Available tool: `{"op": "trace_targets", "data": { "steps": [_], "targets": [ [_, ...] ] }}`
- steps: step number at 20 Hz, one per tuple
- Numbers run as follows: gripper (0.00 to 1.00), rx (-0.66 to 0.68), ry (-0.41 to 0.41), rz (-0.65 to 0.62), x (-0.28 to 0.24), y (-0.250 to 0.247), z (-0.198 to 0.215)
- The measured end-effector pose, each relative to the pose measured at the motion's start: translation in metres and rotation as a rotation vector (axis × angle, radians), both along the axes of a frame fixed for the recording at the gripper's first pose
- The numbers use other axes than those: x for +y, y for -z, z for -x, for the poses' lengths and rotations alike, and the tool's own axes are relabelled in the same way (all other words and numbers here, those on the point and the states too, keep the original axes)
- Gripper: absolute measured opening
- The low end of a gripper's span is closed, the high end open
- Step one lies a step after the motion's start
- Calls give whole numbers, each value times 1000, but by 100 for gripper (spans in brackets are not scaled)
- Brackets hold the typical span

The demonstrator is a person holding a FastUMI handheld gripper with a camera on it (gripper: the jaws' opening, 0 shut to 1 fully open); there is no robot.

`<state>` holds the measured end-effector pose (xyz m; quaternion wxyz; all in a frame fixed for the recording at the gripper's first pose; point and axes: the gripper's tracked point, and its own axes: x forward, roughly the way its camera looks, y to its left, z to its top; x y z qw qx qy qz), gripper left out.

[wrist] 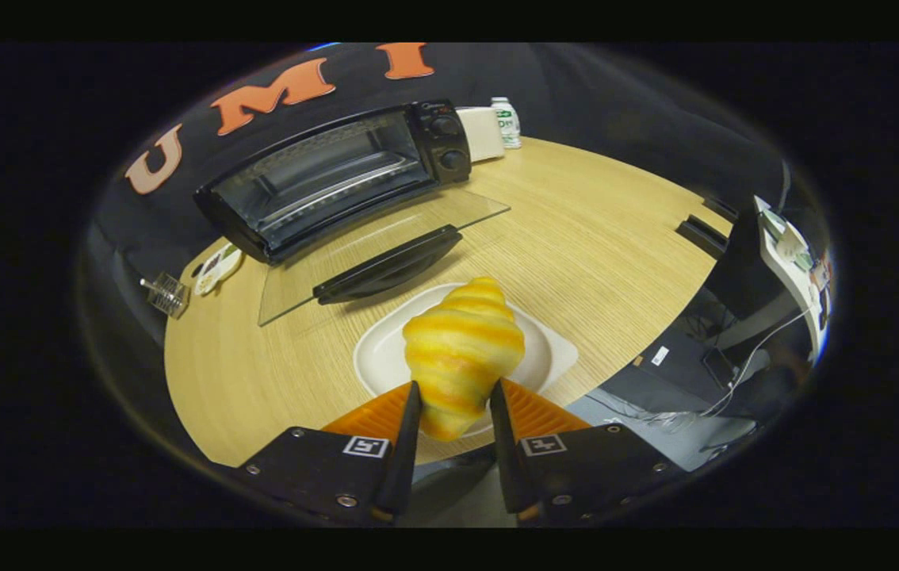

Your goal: Open the toaster oven, put the food inside, and close the toaster oven door.

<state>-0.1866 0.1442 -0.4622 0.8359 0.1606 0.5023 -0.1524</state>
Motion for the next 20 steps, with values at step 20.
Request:
{"op": "trace_targets", "data": {
  "steps": [20],
  "targets": [
    [45,-421,87,-587,42,-98,-179]
  ]
}}
